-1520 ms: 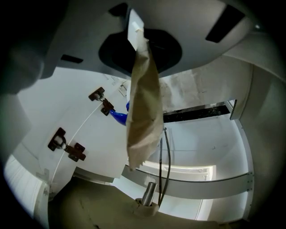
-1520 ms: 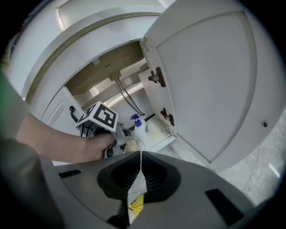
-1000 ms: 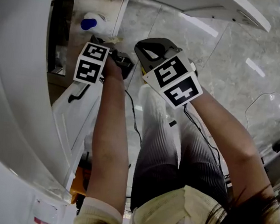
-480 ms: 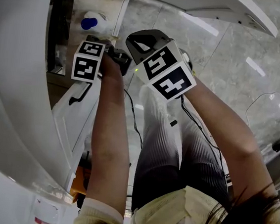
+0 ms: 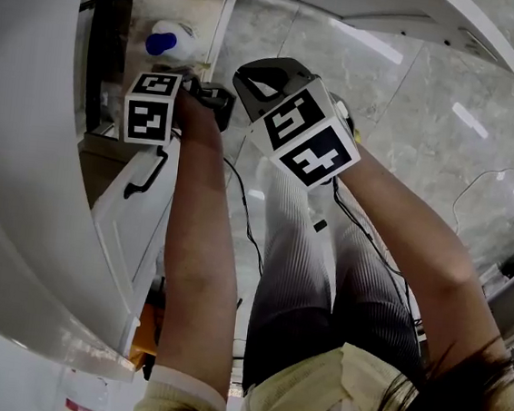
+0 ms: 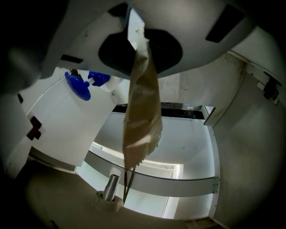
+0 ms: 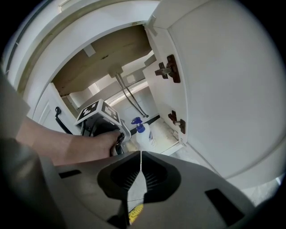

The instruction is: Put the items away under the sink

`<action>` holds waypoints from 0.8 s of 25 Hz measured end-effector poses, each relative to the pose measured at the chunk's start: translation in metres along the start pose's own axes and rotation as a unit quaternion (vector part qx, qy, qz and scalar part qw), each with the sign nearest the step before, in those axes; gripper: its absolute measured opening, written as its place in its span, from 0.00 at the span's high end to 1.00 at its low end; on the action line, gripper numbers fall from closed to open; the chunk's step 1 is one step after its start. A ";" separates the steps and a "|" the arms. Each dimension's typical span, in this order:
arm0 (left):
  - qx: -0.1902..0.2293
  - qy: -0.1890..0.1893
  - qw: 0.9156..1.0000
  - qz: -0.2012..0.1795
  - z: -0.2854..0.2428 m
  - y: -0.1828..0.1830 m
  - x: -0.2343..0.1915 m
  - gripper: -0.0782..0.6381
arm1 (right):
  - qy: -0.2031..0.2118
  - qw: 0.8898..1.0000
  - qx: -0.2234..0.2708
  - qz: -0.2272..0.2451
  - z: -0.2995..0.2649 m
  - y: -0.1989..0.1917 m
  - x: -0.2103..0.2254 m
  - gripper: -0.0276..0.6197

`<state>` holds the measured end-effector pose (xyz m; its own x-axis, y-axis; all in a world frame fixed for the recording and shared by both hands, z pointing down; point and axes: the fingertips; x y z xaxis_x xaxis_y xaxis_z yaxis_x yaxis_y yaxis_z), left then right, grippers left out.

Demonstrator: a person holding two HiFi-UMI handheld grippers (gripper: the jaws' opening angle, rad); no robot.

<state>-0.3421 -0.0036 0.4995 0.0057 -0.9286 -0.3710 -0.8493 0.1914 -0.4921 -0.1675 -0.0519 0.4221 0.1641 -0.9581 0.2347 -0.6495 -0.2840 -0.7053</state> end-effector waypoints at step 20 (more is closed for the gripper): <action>0.018 0.021 0.999 0.027 -0.010 0.006 -0.005 0.68 | -0.001 1.000 0.008 -0.010 -0.001 0.003 0.002 0.91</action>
<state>-0.3526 -0.0009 0.5058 -0.0622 -0.9293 -0.3640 -0.8279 0.2517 -0.5011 -0.1697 -0.0542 0.4214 0.1793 -0.9522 0.2475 -0.6340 -0.3042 -0.7110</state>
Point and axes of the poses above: the fingertips, and each gripper's own axes: z backward along the fingers, x to its right, y out of its top, and after that the axes turned 15 degrees about z, right-handed
